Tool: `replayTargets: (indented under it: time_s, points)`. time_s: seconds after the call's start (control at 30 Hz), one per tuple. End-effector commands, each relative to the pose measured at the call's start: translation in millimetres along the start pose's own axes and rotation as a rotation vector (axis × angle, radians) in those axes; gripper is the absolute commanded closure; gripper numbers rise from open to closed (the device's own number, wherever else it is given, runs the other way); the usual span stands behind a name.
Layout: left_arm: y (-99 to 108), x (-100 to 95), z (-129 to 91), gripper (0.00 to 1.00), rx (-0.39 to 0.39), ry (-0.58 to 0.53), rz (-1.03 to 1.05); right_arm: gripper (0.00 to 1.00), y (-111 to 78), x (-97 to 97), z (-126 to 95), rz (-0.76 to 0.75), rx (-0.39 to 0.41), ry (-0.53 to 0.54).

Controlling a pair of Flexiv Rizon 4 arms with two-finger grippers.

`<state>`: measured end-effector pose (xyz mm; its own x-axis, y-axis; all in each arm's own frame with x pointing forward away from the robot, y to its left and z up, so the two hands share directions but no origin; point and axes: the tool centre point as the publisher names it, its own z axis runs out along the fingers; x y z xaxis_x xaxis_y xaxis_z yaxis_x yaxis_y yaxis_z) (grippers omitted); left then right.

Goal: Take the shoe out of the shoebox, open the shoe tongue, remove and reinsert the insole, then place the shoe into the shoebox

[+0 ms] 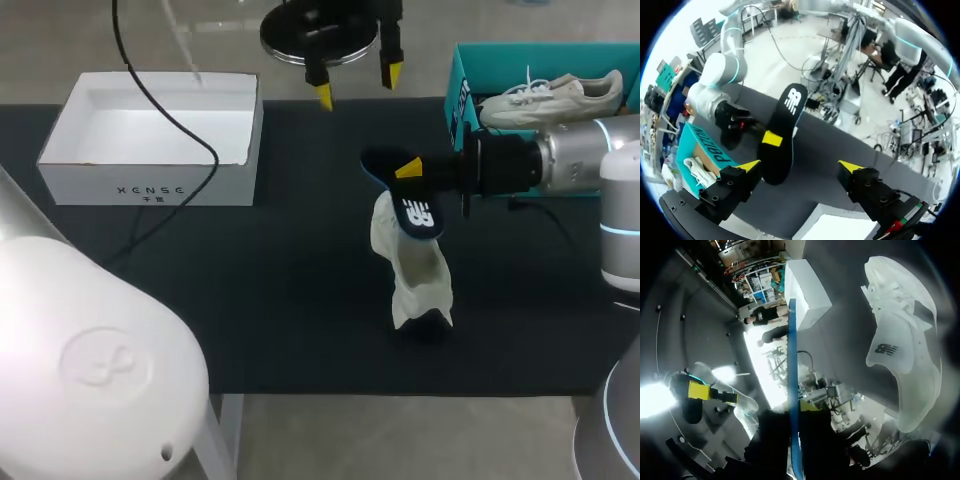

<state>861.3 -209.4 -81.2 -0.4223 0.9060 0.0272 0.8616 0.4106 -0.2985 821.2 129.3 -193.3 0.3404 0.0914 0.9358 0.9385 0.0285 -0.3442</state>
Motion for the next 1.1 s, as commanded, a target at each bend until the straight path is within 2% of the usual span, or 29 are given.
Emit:
replayTargets:
  time_s: [0.03, 0.13, 0.27, 0.47, 0.63, 0.73, 0.9, 1.1]
  points:
    - [-12.6, -3.0, -12.3, 0.0, -0.056, 0.01, 0.058, 1.0, 0.8, -0.5, 1.2, 0.0, -0.001, -0.001]
    - [-8.2, -0.6, -19.9, 0.0, -0.049, -0.1, 0.051, 1.0, 0.8, -0.5, 1.2, 0.0, -0.001, -0.001]
    - [-5.4, 7.7, -22.5, 0.0, -0.051, -0.177, 0.038, 1.0, 0.8, -0.5, 1.2, 0.0, -0.001, -0.001]
    - [-5.9, 19.4, -9.4, 0.0, -0.035, -0.189, 0.035, 1.0, 0.8, -0.5, 1.2, 0.0, -0.001, -0.001]
    - [-12.3, 23.3, 0.5, 0.0, -0.004, -0.227, 0.068, 1.0, 0.8, -0.5, 1.2, 0.0, -0.001, -0.001]
    - [-14.6, 32.2, 2.8, 0.0, 0.013, -0.27, 0.081, 1.0, 0.8, -0.5, 1.2, 0.0, -0.001, -0.001]
    - [0.0, 67.0, 2.6, 0.0, 0.037, -0.319, 0.0, 1.0, 0.8, -0.5, 1.2, 0.0, -0.001, -0.001]
    - [14.3, 115.2, 0.7, 0.0, 0.031, -0.366, -0.05, 1.0, 0.8, -0.5, 1.2, 0.0, -0.001, -0.001]
